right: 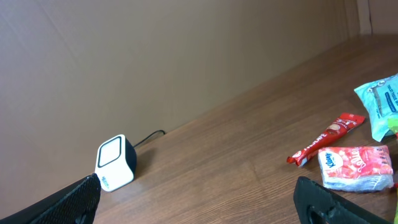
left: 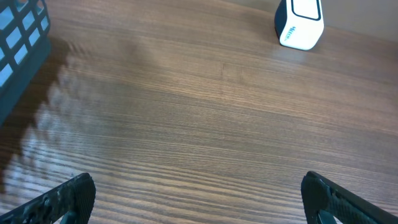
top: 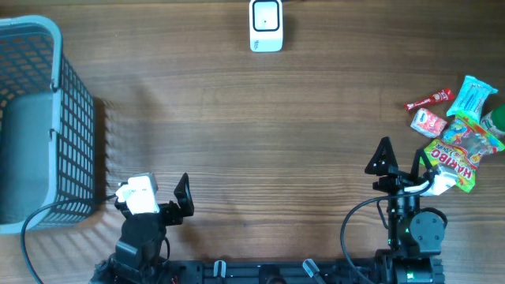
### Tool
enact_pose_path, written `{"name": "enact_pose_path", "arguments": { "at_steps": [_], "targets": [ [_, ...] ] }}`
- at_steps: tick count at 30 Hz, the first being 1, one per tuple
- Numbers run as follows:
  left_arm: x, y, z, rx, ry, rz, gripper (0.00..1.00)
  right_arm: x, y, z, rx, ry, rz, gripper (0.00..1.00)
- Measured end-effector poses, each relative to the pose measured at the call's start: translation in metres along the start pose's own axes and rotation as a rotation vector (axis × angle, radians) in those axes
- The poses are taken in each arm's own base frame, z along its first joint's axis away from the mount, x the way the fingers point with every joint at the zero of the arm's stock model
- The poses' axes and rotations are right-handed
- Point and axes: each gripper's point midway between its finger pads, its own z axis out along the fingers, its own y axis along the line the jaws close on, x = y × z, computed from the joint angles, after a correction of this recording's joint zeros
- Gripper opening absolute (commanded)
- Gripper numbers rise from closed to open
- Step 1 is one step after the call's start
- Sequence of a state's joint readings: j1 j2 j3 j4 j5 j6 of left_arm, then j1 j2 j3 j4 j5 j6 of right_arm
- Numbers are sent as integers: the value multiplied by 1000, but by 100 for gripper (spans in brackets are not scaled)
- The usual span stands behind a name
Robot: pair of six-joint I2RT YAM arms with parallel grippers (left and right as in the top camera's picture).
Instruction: Scan the item barcode
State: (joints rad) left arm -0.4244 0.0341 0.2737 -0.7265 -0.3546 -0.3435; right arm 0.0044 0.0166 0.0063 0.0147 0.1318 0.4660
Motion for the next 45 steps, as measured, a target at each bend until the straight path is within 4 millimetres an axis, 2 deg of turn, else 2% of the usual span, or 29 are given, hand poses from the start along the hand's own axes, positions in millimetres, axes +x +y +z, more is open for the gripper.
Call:
{"name": "enact_pose_path", "arguments": {
  "at_steps": [11, 12, 14, 17, 20, 25, 29, 31, 33, 37, 45],
  "targets": [
    [-1, -1, 0, 2, -6, -3, 100, 0, 0, 0, 1, 0, 0, 100],
    [-7, -3, 0, 12, -29, -11, 100, 0, 0, 0, 0, 0, 0, 100],
    [-32, -13, -1, 56, -129, -53, 100, 0, 0, 0, 1, 1, 0, 99],
    [-77, -23, -10, 113, -322, -137, 100, 1, 0, 0, 1, 2, 0, 100],
    [-93, -13, -8, 84, -418, -184, 100, 1, 0, 0, 1, 3, 0, 100],
    [-82, 10, 8, 2, -433, -202, 100, 1, 0, 0, 1, 3, 0, 100],
    [-82, 23, 13, -40, -482, -223, 100, 1, 0, 0, 2, 3, 0, 100],
    [-69, 28, 22, -55, -468, -221, 100, 1, 0, 0, 2, 3, 0, 100],
    [-60, 30, 27, -62, -442, -216, 100, 1, 0, 0, 2, 3, 0, 100],
    [-61, 30, 26, -72, -443, -166, 100, 1, 0, 0, 1, 3, 0, 100],
    [-58, 17, 29, -22, -416, -48, 100, 1, 0, 0, 2, 3, 0, 100]
  ]
}}
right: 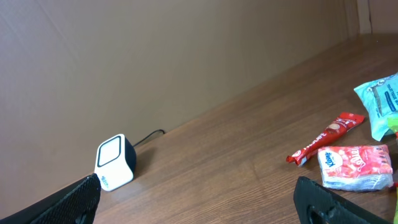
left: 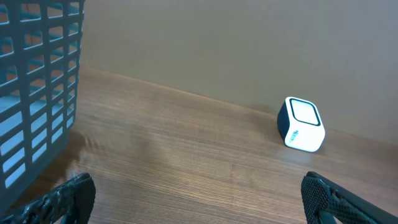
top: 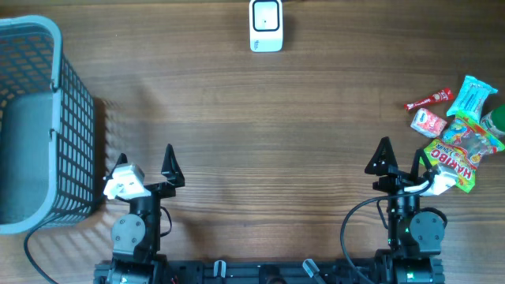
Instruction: Scan the item barcode
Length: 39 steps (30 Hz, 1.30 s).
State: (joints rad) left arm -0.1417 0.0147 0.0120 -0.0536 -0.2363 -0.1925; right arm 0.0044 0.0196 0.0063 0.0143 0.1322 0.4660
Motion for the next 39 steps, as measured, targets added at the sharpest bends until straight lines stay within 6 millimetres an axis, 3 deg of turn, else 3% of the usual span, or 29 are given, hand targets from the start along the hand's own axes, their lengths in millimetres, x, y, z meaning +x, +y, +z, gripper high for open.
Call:
{"name": "enact_pose_path", "arguments": {
  "at_steps": [30, 39],
  "targets": [
    [2, -3, 0, 37, 16, 15, 100, 0, 0, 0, 0, -1, -4, 100],
    [2, -3, 0, 37, 16, 15, 100, 9, 13, -1, -86, 34, -368, 100]
  ]
}}
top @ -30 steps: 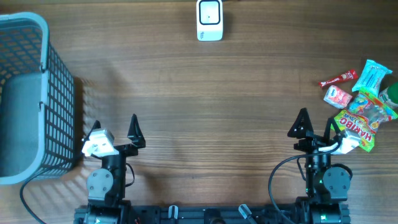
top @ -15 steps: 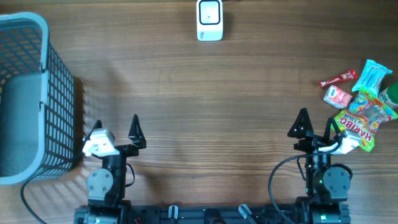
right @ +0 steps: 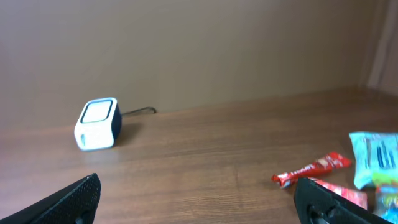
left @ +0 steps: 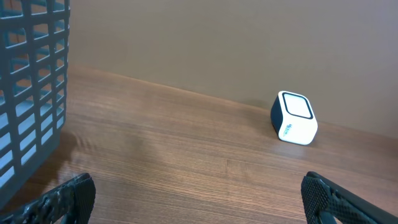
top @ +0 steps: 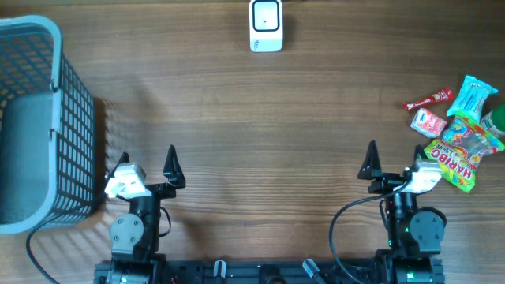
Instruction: Scan the item barcode
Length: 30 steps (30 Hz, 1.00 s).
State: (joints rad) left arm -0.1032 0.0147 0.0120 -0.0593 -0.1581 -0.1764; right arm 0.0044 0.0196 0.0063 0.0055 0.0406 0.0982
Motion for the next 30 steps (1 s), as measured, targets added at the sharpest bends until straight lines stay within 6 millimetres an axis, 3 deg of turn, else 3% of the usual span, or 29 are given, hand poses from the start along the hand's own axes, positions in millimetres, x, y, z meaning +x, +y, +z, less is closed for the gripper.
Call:
{"name": "enact_pose_path", "arguments": {
  "at_steps": [9, 30],
  "targets": [
    [0, 0, 0, 0, 0, 0, 100, 1, 6, 0, -33, 1, -150, 100],
    [0, 0, 0, 0, 0, 0, 100, 1, 6, 0, -34, 2, -157, 100]
  ]
}}
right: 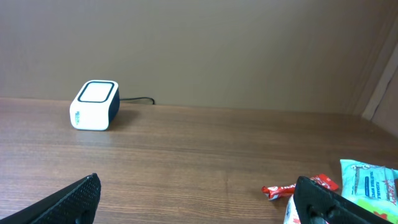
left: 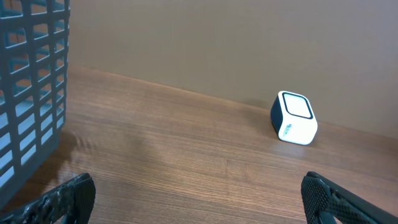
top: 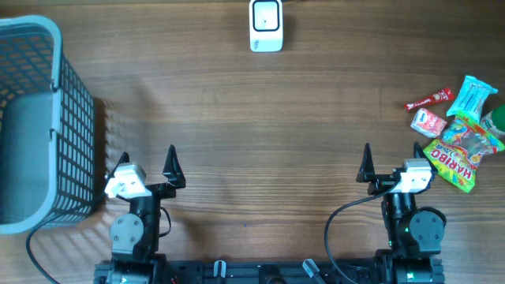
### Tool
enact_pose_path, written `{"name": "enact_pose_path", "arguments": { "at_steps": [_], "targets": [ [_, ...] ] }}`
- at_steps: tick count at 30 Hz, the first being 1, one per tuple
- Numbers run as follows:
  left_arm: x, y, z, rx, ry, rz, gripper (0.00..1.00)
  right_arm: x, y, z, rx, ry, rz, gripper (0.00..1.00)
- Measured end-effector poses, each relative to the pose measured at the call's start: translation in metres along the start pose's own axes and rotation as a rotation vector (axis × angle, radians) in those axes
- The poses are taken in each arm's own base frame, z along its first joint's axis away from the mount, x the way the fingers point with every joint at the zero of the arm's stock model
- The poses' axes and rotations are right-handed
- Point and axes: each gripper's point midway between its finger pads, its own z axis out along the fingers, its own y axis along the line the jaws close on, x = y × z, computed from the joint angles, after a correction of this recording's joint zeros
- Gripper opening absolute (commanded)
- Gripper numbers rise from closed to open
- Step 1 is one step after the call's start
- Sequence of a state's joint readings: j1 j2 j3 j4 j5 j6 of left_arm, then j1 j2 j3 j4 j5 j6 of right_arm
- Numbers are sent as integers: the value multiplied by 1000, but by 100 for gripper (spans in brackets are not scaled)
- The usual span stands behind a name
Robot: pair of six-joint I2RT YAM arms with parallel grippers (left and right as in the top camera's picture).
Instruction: Scan the item barcode
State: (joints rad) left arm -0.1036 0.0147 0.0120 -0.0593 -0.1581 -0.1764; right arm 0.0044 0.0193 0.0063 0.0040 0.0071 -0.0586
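Note:
The white barcode scanner (top: 266, 26) stands at the far edge of the table, also visible in the left wrist view (left: 294, 118) and the right wrist view (right: 94, 106). Snack items lie at the right: a red stick (top: 428, 99), a pink tissue pack (top: 428, 122), a Haribo bag (top: 454, 162) and a blue-green packet (top: 471, 95). My left gripper (top: 147, 162) is open near the front edge with nothing in it. My right gripper (top: 392, 162) is open and holds nothing, just left of the snacks. The red stick (right: 298, 186) shows by its right finger.
A tall blue mesh basket (top: 31, 118) stands at the left edge, close beside my left gripper, its wall (left: 31, 93) filling the left of that wrist view. A brown wall runs behind the scanner. The scanner's cable leads off the far edge.
My right gripper has turned a little further to the left, so the scanner sits more squarely in its view and the snacks have slid toward the right edge. The left arm has not moved.
At first my left gripper was skewed and pointed down at the table beside the basket, and my right gripper was angled over the snacks. Then the left stood level and faced the scanner. After that the right had swung leftward, and now faces further left. Both stayed open.

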Motion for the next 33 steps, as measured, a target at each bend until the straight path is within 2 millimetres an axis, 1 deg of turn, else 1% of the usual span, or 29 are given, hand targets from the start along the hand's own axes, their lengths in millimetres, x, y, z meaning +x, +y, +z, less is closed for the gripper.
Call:
{"name": "enact_pose_path", "arguments": {
  "at_steps": [13, 19, 33],
  "targets": [
    [0, 1, 0, -5, -1, 3, 100, 0, 0, 0, 0, 0, 0, 100],
    [2, 2, 1, 16, 12, 81, 100, 0, 0, 0, 0, 0, 0, 100],
    [5, -5, 0, 61, 26, 146, 100, 0, 0, 0, 0, 0, 0, 100]
  ]
}}
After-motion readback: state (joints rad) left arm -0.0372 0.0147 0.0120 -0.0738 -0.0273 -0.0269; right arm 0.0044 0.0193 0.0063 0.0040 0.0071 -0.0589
